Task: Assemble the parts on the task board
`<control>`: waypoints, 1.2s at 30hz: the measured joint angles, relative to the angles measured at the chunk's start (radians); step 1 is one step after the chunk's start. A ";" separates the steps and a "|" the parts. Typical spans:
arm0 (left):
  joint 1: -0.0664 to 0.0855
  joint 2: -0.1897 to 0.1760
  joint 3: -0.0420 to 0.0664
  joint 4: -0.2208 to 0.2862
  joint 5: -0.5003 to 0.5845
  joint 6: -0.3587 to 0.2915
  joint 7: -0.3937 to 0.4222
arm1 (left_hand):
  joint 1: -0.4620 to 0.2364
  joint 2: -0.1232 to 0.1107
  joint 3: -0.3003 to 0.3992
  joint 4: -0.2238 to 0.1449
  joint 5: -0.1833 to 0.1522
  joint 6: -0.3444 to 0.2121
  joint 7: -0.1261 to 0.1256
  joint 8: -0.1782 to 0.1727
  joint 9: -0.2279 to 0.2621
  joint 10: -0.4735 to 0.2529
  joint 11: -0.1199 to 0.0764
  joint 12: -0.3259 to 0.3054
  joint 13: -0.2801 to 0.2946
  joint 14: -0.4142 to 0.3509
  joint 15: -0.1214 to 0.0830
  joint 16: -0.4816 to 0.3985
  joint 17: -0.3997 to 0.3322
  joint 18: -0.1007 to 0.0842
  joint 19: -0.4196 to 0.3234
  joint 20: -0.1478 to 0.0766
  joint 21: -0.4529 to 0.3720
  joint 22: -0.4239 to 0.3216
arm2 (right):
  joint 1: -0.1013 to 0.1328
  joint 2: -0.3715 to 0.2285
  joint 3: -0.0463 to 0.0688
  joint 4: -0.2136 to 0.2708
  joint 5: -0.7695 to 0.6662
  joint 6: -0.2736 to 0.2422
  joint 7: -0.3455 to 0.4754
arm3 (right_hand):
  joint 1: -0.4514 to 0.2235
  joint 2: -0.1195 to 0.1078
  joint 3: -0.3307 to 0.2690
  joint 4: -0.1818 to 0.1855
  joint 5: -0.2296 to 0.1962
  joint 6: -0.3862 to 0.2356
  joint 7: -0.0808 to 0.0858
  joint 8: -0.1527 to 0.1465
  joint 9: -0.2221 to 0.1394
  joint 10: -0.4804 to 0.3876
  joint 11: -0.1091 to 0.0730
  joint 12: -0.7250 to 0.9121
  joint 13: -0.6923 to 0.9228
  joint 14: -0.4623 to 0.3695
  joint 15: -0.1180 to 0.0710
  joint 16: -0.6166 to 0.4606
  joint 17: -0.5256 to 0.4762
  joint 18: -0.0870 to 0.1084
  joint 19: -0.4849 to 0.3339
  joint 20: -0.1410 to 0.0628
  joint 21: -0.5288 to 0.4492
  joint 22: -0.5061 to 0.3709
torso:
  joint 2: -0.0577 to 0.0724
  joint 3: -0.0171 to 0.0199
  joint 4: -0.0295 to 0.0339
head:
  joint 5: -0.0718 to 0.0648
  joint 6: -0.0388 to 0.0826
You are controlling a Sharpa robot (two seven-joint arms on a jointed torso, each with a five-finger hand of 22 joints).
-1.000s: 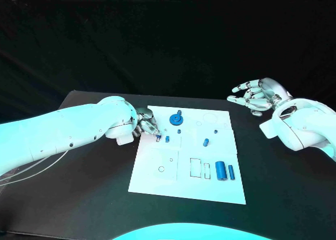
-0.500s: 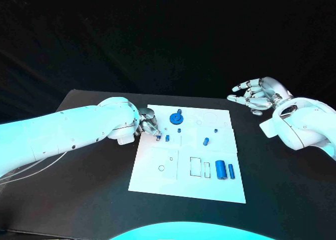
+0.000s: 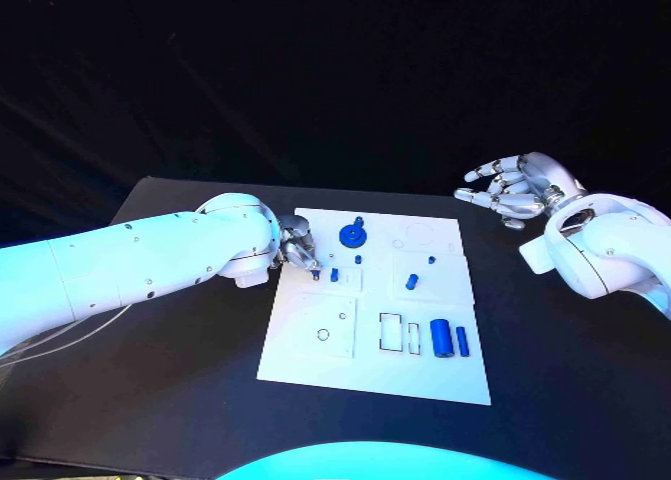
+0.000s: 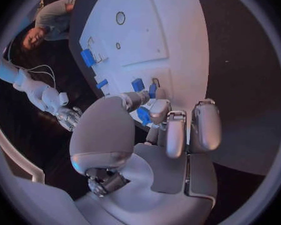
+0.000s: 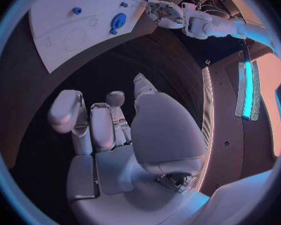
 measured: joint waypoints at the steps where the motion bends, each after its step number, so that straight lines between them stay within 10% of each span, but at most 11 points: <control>1: 0.000 0.001 0.000 0.000 -0.002 0.000 -0.001 | 0.000 0.000 0.000 0.000 0.000 0.000 0.000 0.000 0.000 0.000 0.000 0.000 0.000 -0.001 -0.001 0.000 0.000 0.000 0.000 0.000 0.000 0.000 | 0.000 0.000 0.000 0.000 0.000 0.000 0.000 | 0.000 0.000 0.000 0.000 0.000 0.000 0.000 0.000 0.000 0.000 0.000 0.000 0.000 0.000 0.000 0.000 0.000 0.000 0.000 0.000 0.000 0.000 | 0.000 0.0000 0.0000 | 0.000 0.000; 36: -0.004 0.008 -0.001 -0.009 -0.017 0.045 -0.007 | -0.021 -0.013 0.016 -0.011 0.010 0.007 -0.003 0.014 0.005 0.004 -0.004 0.000 0.000 -0.001 -0.001 0.000 0.000 0.000 0.000 0.000 0.000 0.001 | 0.000 0.003 0.000 0.000 0.004 0.006 0.002 | 0.000 0.000 0.000 0.000 0.004 0.000 0.000 0.004 -0.001 0.000 0.000 -0.004 -0.004 0.000 0.000 0.000 -0.001 0.000 0.000 0.000 0.000 -0.003 | 0.000 0.0012 -0.0002 | 0.002 -0.007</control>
